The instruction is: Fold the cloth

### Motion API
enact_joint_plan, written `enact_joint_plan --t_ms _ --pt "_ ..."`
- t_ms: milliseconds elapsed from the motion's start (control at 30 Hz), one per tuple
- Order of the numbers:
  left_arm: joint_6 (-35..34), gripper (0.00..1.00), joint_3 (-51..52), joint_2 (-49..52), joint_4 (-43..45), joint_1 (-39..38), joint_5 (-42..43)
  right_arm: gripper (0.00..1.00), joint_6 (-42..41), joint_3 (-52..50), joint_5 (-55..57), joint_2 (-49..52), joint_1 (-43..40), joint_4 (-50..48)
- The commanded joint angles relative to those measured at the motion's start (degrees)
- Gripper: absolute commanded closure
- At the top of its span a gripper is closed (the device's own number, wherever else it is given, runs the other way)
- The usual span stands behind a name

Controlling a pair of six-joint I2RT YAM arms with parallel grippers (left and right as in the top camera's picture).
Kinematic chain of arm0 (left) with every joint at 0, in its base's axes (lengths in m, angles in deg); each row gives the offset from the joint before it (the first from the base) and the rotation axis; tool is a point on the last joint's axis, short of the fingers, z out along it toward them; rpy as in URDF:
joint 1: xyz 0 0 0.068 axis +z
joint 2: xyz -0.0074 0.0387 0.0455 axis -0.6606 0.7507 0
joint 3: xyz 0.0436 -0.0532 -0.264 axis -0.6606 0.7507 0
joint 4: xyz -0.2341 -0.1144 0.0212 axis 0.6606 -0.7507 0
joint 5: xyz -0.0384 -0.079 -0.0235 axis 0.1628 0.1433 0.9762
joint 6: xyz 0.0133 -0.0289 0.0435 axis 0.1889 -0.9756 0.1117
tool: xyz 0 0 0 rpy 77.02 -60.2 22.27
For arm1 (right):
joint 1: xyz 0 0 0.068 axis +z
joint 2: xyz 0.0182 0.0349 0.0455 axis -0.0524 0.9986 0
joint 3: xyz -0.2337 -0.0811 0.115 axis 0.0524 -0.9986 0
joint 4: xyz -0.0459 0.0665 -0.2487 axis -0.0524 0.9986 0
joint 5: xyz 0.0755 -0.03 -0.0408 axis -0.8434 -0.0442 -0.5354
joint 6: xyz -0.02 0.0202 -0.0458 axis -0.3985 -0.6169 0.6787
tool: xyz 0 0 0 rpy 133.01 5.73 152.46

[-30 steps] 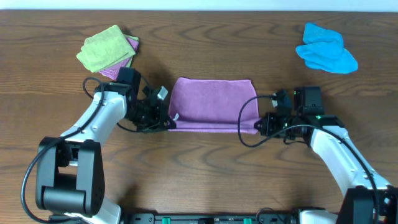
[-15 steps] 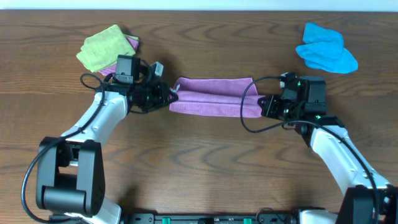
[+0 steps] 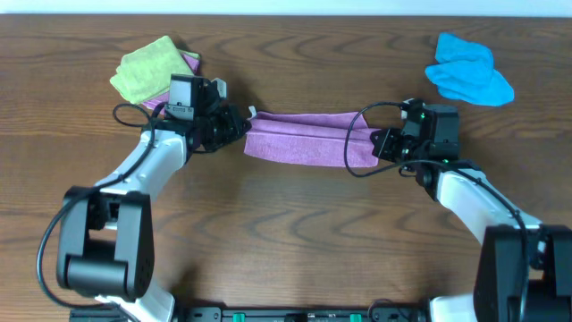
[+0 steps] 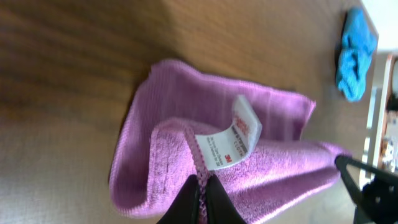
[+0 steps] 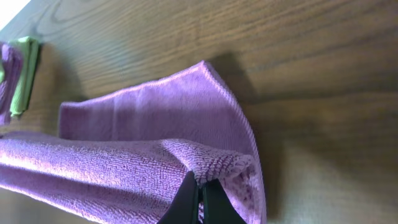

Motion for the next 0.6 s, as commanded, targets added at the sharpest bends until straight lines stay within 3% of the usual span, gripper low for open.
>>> enact_joint_plan --t_ms 0,567 --pt "-3.6 0.95 0.0 2.9 2.3 0.9 -3.9 0.98 -0.9 1.7 5.4 2.1 0.9 -1.2" --pt "-5.7 0.94 0.0 5.2 10.7 -0.1 -9.2 0.98 -0.7 12.3 8.8 12.9 3.0 -2.1"
